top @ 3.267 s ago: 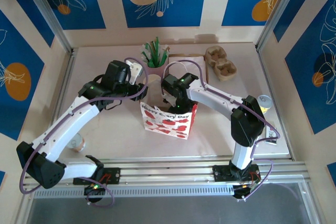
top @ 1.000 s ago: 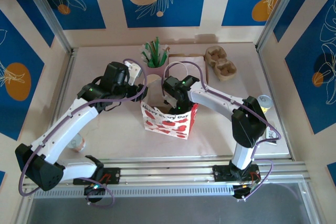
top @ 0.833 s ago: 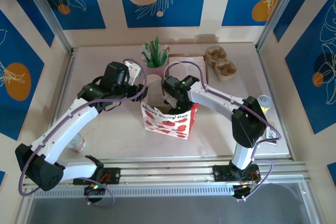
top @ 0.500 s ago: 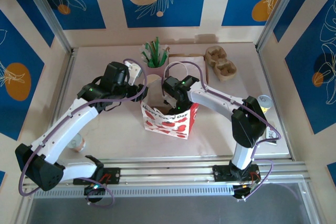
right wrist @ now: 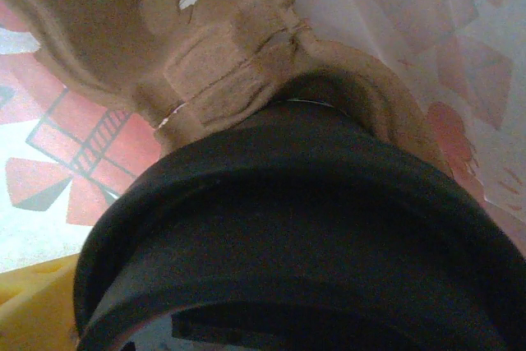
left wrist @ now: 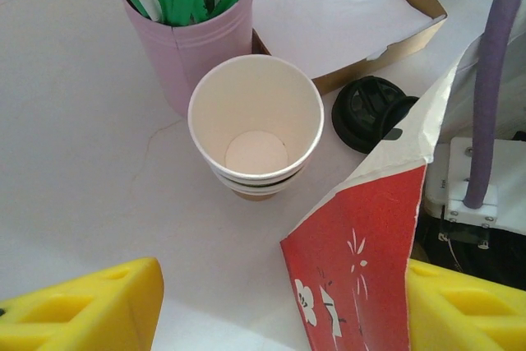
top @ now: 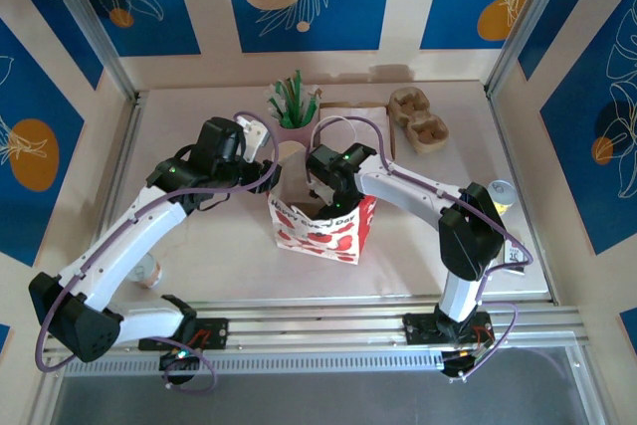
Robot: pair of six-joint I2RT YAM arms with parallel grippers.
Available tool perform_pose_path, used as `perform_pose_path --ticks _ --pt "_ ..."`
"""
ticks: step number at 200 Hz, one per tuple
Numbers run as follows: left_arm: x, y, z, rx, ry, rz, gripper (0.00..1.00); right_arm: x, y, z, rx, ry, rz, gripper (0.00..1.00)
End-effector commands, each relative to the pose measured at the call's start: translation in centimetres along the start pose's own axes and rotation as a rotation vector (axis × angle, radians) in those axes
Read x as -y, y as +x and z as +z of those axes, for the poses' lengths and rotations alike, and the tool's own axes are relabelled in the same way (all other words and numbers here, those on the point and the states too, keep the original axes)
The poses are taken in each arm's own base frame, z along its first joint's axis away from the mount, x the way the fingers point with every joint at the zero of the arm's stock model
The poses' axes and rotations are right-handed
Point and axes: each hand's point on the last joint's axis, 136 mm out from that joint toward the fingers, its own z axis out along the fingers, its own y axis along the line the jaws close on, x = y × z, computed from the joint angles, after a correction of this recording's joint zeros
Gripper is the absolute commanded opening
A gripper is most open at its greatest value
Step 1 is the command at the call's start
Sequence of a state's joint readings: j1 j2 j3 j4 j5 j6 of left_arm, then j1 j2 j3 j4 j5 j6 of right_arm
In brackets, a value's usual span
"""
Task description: Pack the takeout coffee
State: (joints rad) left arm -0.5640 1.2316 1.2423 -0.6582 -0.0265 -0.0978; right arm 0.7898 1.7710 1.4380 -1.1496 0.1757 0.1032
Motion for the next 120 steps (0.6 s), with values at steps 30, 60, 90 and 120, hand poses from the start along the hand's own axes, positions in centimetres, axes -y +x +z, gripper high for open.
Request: perform_pose_path --ticks 30,60,90,120 --pt "-0.6 0.7 0.1 -0.026 -0.010 0.003 0.69 -0.4 1.1 -1.2 -0.037 -0.004 0.009 0.99" --pt "-0.5 0.8 0.2 -0.031 -0.004 0.002 0.69 -0.9 0.9 -1.9 -0.024 -0.006 -0.006 0.99" --pt "-0.4 0.8 0.3 -0.037 0.000 0.002 0.70 -1.0 0.8 -2.2 -0.023 -0.001 -0.010 0.99" --pt "-0.4 0.8 0.3 -0.037 0.004 0.004 0.70 -0.9 0.9 -2.2 -0.030 0.003 -0.010 0.99"
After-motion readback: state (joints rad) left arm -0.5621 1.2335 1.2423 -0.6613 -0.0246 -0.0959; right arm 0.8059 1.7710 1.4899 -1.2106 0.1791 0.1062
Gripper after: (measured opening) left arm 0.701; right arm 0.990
